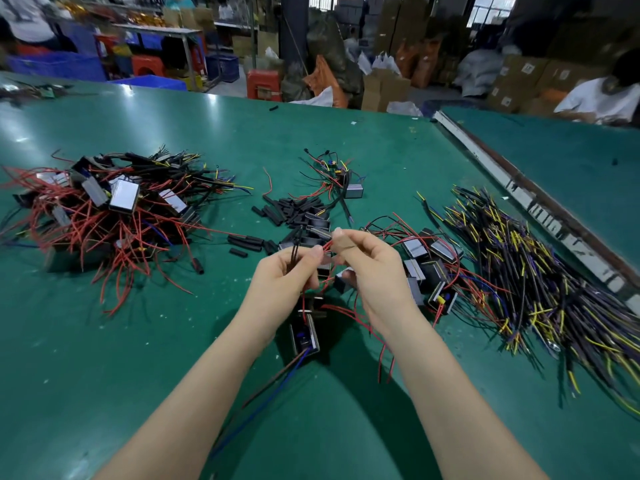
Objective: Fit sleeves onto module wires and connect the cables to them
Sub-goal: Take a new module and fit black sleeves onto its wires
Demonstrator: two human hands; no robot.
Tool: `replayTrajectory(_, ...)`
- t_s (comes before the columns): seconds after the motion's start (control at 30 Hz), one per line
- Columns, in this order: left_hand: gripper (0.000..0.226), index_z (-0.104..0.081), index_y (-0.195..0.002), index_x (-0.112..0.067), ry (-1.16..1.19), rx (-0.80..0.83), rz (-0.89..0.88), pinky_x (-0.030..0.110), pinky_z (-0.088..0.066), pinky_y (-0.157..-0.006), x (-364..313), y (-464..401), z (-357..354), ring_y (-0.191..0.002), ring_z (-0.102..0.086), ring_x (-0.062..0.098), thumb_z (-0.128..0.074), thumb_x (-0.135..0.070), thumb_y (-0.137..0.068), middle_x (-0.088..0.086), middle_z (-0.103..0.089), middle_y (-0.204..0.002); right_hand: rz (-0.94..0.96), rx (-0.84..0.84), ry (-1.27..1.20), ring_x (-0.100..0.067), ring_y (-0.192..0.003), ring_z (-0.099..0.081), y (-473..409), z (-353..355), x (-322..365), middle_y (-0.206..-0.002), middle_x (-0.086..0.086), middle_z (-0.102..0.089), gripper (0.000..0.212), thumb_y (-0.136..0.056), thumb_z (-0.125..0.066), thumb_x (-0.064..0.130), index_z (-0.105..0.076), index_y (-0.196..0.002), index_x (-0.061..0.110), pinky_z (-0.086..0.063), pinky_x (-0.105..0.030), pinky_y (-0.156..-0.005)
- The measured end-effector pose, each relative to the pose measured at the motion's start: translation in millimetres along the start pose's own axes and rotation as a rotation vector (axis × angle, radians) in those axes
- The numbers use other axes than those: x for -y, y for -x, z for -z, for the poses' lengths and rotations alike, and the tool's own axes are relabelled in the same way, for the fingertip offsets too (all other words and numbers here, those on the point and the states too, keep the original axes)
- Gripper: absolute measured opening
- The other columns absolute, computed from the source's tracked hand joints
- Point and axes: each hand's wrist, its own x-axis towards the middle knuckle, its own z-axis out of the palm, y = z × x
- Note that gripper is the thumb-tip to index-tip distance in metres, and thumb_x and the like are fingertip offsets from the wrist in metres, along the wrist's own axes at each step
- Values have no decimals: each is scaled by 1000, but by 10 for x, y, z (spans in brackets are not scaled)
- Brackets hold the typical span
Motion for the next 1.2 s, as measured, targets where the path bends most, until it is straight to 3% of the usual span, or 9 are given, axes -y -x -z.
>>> replayTrajectory(0.07, 36, -64, -58, -24, 31, 4, 1, 13, -35, -54, -17, -3, 11, -52, -39, 6, -57, -21, -93, -7, -49, -50, -55, 53, -21, -5, -65, -58, -9, 17, 16, -70, 8, -65, 13, -92, -62, 27, -68, -83, 20, -41, -17, -55)
replayTrajectory(0.17, 27, -72, -71, -22, 95, -5, 24, 12, -36, -53, -29, -12, 14, -50, -39, 4, -57, -16, -93, -6, -45, -47, -80, 98, -6, -5, -66, -59, -25, 48, 41, -72, 9, -68, 22, -94, -56, 33, -71, -82, 23, -41, -17, -56)
replayTrajectory(0.37, 23, -72, -74, -18, 142, 9, 48, 11, -34, -48, -48, -2, 29, -45, -37, 4, -58, -14, -91, -6, -44, -45, -75, 160, -17, -1, -61, -59, -27, 90, 56, -71, 9, -69, 9, -92, -59, 18, -68, -91, 18, -41, -15, -55)
replayTrajectory(0.57, 17, -70, -78, -12, 151, 106, 44, 11, -37, -50, 4, 8, -25, -46, -43, 2, -59, -13, -90, -6, -50, -46, -53, 6, -108, -4, -56, -53, 5, -27, 7, -58, 12, -61, 10, -93, -58, 14, -61, -84, 17, -39, -17, -54)
replayTrajectory(0.77, 16, -66, -76, -9, 29, 103, -3, 16, -39, -54, 47, 0, -19, -50, -46, 7, -61, -14, -91, -6, -54, -48, -263, -108, -313, -5, -44, -51, 15, -123, -49, -51, 8, -56, 15, -96, -53, 6, -59, -83, 12, -40, -16, -41)
replayTrajectory(1.03, 37, -73, -64, -19, 223, 83, 102, 13, -32, -45, -8, -17, -17, -42, -35, 3, -51, -12, -92, -8, -43, -43, -260, 79, -237, -2, -59, -59, -59, 29, 37, -71, 12, -65, 28, -99, -46, 34, -69, -96, 20, -42, -15, -53)
replayTrajectory(1.2, 31, -69, -61, -17, 411, 154, 194, 17, -24, -43, -23, -26, -13, -41, -28, 6, -52, -17, -86, -8, -33, -42, -224, 212, -249, -4, -63, -60, -33, 18, 33, -74, 9, -67, 26, -85, -55, 38, -76, -86, 22, -40, -22, -65)
